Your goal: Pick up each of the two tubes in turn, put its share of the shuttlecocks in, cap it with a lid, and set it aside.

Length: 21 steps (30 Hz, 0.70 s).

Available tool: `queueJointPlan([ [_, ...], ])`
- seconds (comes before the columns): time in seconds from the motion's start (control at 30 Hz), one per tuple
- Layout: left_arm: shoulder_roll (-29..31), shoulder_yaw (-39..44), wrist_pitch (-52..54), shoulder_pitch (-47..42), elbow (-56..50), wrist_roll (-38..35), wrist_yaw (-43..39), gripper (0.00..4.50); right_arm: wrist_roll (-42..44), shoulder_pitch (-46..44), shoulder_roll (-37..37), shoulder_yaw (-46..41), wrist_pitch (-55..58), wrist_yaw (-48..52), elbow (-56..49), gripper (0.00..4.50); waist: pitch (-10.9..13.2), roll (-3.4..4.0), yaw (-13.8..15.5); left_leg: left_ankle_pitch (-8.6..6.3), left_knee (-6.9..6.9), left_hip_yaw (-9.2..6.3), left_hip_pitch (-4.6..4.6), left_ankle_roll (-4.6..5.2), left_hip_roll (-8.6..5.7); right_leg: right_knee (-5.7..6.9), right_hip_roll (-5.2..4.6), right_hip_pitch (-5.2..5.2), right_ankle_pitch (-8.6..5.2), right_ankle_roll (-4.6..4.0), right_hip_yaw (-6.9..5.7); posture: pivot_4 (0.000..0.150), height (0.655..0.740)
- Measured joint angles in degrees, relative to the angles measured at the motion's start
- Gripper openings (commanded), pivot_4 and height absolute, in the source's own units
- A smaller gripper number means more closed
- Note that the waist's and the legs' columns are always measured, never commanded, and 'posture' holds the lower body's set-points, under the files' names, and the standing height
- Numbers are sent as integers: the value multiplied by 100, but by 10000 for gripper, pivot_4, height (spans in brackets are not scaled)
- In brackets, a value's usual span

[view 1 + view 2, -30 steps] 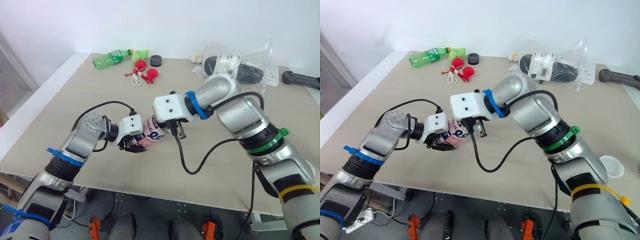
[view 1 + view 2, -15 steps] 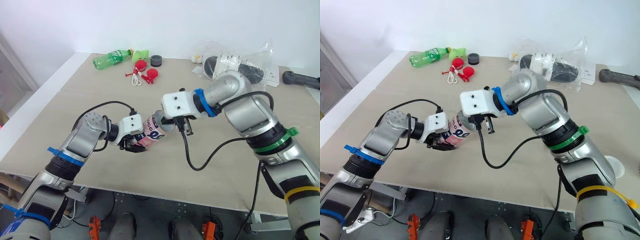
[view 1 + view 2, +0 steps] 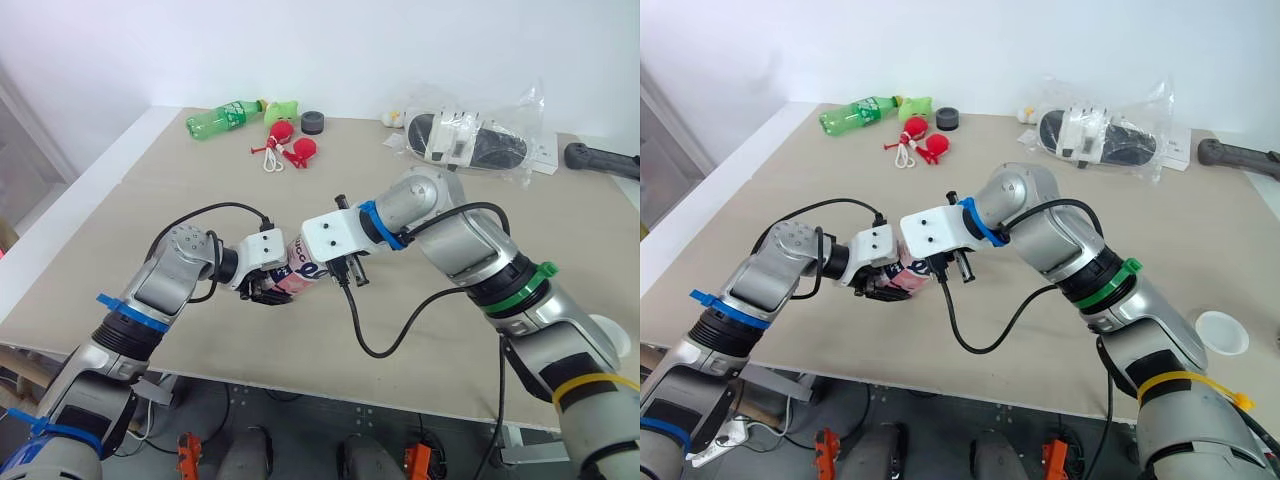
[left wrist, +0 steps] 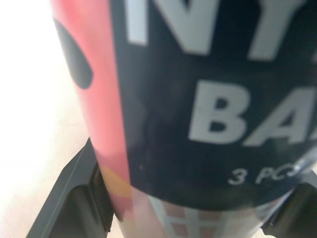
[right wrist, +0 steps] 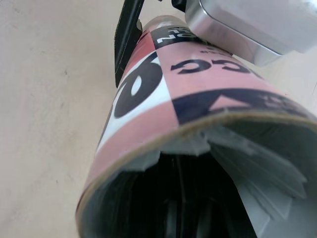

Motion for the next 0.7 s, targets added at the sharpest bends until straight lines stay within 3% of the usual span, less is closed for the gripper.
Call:
queueJointPlan([
  [0.27,5,5,9,15,-35,-4,9,29684,223,55,105,-189,293,72,-115,245,0,0,6,0,0,-3,-5,-1,4,1,6,-3,1,-3,0,1500,7400],
  [0.7,-28,6,-7,19,-59,-17,5,29684,1549,276,-919,-1606,1749,186,-1627,245,2,-3,17,0,-3,-6,-19,-2,-45,-1,-50,-6,-7,5,-7,1500,7400],
])
